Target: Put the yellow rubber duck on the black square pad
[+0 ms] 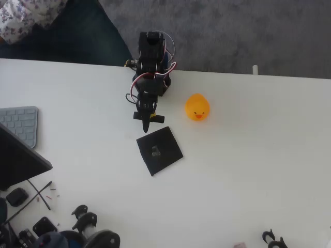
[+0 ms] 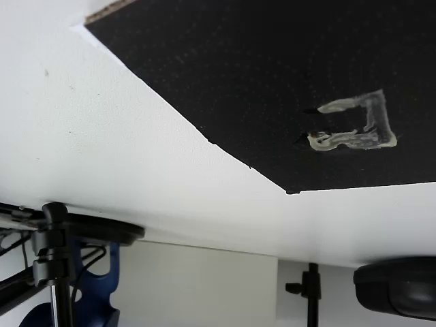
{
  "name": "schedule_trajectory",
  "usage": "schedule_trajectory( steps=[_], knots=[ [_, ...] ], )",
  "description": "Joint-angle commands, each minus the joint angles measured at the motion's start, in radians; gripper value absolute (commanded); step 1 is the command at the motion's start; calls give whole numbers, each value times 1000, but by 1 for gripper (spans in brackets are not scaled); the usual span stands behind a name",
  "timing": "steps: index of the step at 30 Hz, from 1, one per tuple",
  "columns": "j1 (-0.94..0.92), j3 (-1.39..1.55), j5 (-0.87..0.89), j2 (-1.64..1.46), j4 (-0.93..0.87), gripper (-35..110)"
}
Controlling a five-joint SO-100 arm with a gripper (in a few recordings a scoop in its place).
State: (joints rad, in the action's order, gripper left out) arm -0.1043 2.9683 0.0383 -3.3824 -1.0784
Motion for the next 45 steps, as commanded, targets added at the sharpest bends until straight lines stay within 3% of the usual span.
schedule_trajectory(
  steps=[1, 13, 31, 45],
  knots=[
    [-6, 9, 5, -8, 8, 5],
    [-8, -12, 5, -11, 9, 5],
    [-8, -436, 5, -6, 9, 5],
    [-9, -456, 3, -6, -2, 5]
  ],
)
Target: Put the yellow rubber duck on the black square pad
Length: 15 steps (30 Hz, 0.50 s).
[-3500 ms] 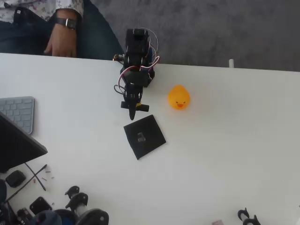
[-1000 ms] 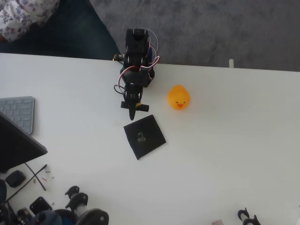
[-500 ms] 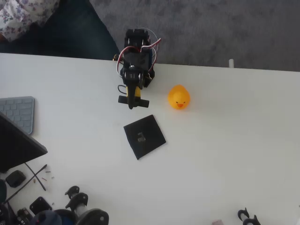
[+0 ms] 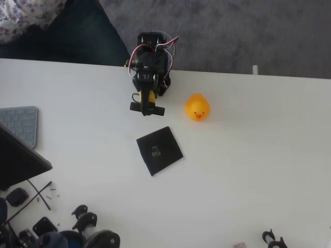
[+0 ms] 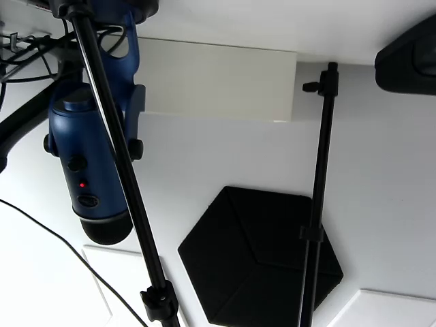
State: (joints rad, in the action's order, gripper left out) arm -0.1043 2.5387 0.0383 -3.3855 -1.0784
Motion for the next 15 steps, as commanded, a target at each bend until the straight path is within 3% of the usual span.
schedule_trajectory(
  steps=[1, 6, 15],
  knots=[
    [-8, -25, 3, -3, -2, 5],
    [-15, -21, 3, 21, 6, 5],
    [-8, -35, 5, 365, 11, 5]
  ],
)
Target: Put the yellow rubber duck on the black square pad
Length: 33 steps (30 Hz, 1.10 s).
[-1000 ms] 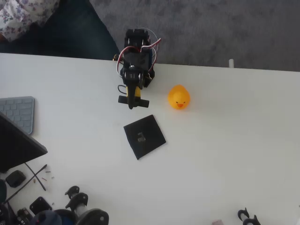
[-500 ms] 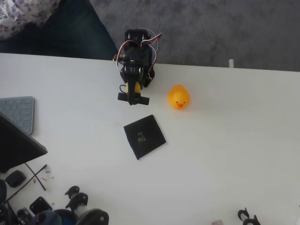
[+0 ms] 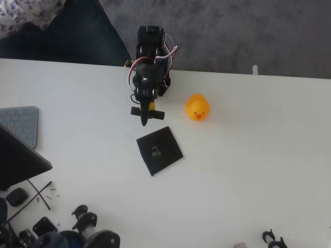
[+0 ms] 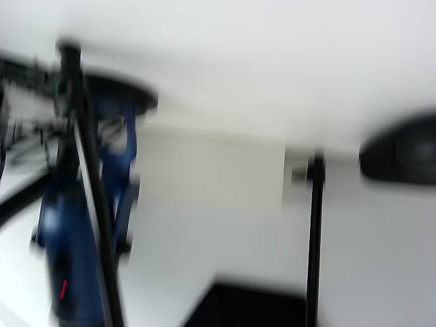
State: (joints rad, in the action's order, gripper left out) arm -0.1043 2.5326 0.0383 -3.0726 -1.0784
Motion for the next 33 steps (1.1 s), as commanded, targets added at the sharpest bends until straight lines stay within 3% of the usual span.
schedule_trajectory(
  steps=[1, 15, 27, 33],
  knots=[
    [-8, -37, 6, 80, 12, 5],
    [-5, -379, -15, 370, 12, 6],
    [-5, -390, -451, 419, 8, 6],
    [-5, -390, -525, 419, -3, 6]
  ],
)
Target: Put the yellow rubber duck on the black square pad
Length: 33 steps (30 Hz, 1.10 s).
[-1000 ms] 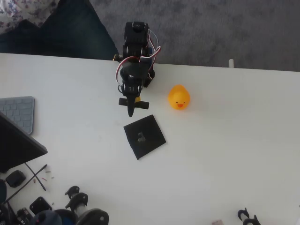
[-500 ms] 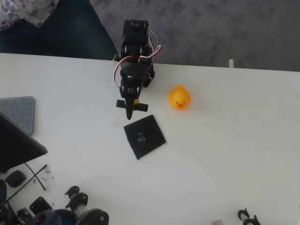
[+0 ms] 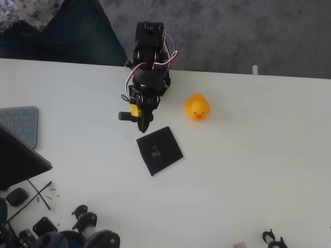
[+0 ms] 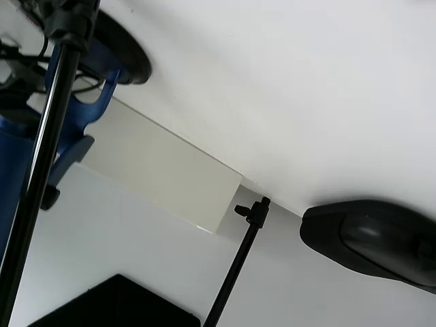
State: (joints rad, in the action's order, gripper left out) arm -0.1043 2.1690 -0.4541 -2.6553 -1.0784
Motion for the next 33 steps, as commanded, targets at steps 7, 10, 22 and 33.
schedule_trajectory(
  steps=[7, 10, 22, 33],
  knots=[
    [-5, -25, -34, 2, -3, 6],
    [-14, -26, -34, -8, 5, 6],
    [-17, -31, -34, -15, 8, 5],
    [60, -41, -20, -15, 9, 5]
  ],
)
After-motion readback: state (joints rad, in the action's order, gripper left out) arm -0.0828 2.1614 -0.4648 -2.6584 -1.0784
